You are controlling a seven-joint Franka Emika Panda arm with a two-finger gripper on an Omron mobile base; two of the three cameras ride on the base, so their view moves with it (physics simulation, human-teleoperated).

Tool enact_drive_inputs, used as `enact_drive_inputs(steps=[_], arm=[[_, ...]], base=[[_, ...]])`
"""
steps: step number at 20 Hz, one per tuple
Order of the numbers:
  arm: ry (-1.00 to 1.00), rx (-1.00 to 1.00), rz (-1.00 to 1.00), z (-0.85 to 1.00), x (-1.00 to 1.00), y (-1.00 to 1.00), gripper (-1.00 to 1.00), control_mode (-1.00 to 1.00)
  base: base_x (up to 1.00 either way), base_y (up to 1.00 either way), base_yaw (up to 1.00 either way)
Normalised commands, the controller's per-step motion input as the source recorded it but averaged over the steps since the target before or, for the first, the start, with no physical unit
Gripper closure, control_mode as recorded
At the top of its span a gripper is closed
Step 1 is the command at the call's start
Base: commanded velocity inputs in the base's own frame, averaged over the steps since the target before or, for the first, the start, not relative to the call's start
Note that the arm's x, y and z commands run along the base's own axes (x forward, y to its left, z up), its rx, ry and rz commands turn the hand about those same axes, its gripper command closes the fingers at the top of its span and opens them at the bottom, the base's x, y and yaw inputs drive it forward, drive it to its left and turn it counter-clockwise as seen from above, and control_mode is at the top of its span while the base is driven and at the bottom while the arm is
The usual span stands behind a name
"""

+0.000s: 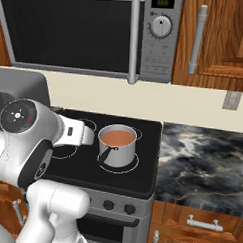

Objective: Retrieve the steak from the fridge and place it on the saucepan with marinade on the stove.

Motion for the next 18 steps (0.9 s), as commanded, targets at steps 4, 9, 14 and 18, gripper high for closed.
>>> enact_drive_inputs(steps=[4,9,14,18], arm=[[-0.04,-0.01,0.0,0.0,-0.53,0.0,-1.0,-1.0],[-0.06,-0.03,0.0,-0.05,-0.52,0.01,-1.0,-1.0],[-0.03,-0.02,-0.01,-0.16,-0.17,0.05,-1.0,-1.0],[-0.01,0.0,-0.02,-0.01,0.0,0.04,-1.0,1.0]], base=[[0.0,0.0,0.0],[0.0,0.0,0.0],[0.0,0.0,0.0],[0.0,0.0,0.0]])
